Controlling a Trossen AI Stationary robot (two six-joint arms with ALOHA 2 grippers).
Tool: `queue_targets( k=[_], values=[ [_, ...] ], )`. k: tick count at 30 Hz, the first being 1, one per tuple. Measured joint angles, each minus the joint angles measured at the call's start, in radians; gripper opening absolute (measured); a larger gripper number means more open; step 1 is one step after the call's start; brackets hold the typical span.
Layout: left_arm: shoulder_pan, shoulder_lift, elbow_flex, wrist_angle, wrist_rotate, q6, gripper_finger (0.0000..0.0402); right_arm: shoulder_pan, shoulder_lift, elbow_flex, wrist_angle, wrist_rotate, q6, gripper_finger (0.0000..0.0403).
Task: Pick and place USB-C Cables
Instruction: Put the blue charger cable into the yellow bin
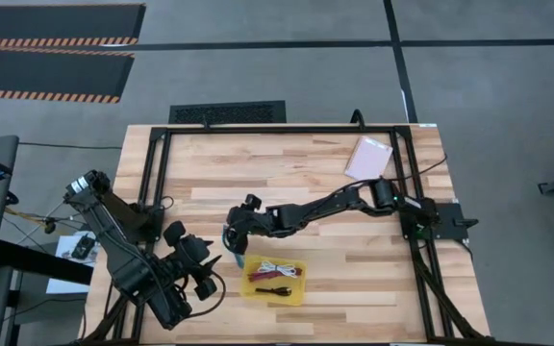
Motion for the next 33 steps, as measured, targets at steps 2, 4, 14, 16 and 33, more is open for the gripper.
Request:
queue_targets(
  k=[2,4,14,16,33],
  values=[
    [0.000,0.000,0.000,0.000,-0.001,-0.007,0.0179,-0.005,0.013,0.002,-0.003,-0.005,0.000,0.0270],
    [0.000,0.000,0.000,0.000,-0.007,-0.009,0.0179,-0.008,0.026,0.003,0.005,-0.021,0.001,0.0270],
    [0.000,0.000,0.000,0.003,-0.026,-0.026,0.0179,-0.026,0.041,0.004,-0.004,-0.076,0.023,0.0270],
    [0.000,0.000,0.000,0.003,-0.027,-0.027,0.0179,-0.032,0.041,0.004,-0.004,-0.085,0.024,0.0270],
    [0.000,0.000,0.000,0.004,-0.042,-0.035,0.0179,-0.047,0.041,0.003,-0.059,-0.127,0.052,0.0270]
  ],
)
